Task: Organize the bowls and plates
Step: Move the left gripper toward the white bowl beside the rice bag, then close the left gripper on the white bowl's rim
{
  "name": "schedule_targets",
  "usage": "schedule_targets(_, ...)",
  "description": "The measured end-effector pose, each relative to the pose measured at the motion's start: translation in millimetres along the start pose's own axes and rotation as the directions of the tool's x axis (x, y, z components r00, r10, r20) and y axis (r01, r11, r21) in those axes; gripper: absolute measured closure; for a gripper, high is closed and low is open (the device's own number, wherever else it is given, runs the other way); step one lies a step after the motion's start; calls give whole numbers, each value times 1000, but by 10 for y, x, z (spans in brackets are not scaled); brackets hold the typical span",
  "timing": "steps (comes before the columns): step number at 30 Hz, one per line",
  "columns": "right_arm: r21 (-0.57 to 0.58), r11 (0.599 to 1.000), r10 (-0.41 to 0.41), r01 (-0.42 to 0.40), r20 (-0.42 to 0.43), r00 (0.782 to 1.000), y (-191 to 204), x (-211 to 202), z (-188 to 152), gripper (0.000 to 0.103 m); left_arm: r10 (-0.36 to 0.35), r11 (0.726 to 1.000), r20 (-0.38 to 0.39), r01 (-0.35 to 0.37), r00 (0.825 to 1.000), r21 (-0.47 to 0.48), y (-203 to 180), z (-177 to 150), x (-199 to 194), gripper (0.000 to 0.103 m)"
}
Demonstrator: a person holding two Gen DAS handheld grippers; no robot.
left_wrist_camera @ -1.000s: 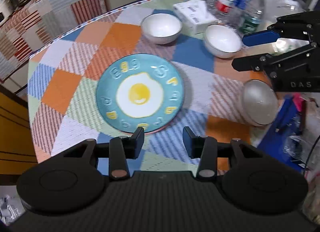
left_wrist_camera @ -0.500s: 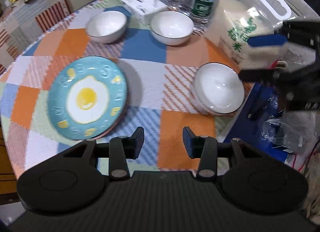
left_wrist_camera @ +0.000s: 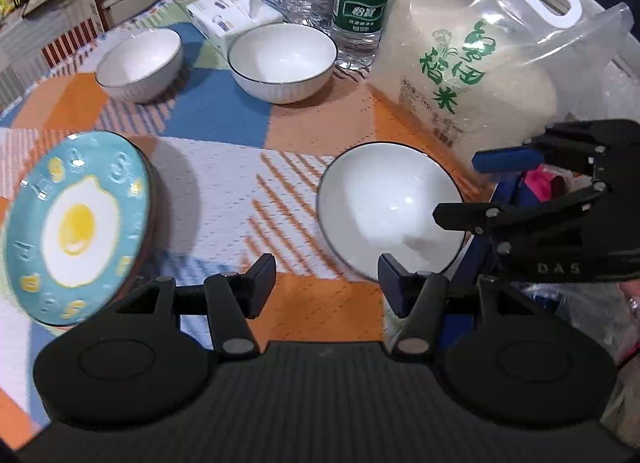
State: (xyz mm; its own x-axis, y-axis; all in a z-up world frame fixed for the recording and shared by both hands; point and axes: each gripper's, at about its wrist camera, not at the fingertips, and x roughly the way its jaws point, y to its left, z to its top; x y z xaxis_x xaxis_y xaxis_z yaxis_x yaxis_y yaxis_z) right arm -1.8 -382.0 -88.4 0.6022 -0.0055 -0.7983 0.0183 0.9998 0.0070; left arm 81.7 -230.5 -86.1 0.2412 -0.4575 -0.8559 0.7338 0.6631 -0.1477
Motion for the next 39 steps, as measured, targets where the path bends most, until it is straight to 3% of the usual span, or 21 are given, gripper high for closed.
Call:
schedule_targets(4,109,994,-1,7,-60,998,-207,131,-48,40,-8,998,0,8,1000,-68,27,-15,223,47)
schedule_targets(6,170,985,25,-9,-92,995,-300,185,-62,76,-59,991,-4,58,998,-120,79,-24,283,47)
schedule_targets(7,194,981,44,-21,-116,992,-334,216,-60,79,-91,987,2,90,996,-136,103,-25,290,47)
schedule_targets(9,227,974,49,-16,-141,989,-366,264,-54,78,-107,982,17,109,994,-154,129,-24,319,47)
schedule_targets(14,291,957,39,14,-176,984,-397,391,-32,78,-60,986,10,61,998,-157,156,-13,447,47)
schedule_targets(19,298,953,22,50,-232,972,-369,521,-5,80,32,998,71,-28,997,-55,52,-43,462,48)
schedule_targets(23,338,939,26,64,-255,967,-368,545,33,90,-32,997,16,33,999,-73,57,-34,546,55)
schedule_targets(25,332,940,10,83,-268,963,-349,572,58,90,-71,993,-17,69,997,-98,68,-39,596,73)
schedule_targets(27,320,943,-2,92,-273,962,-327,603,92,91,-93,989,-41,87,995,-122,78,-37,614,78)
schedule_targets(30,310,947,-3,90,-270,963,-299,586,140,91,-76,990,-69,68,995,-121,89,-64,596,81)
schedule_targets(39,274,962,59,16,-261,964,-56,469,286,91,-142,968,-99,117,985,-222,412,-207,252,82)
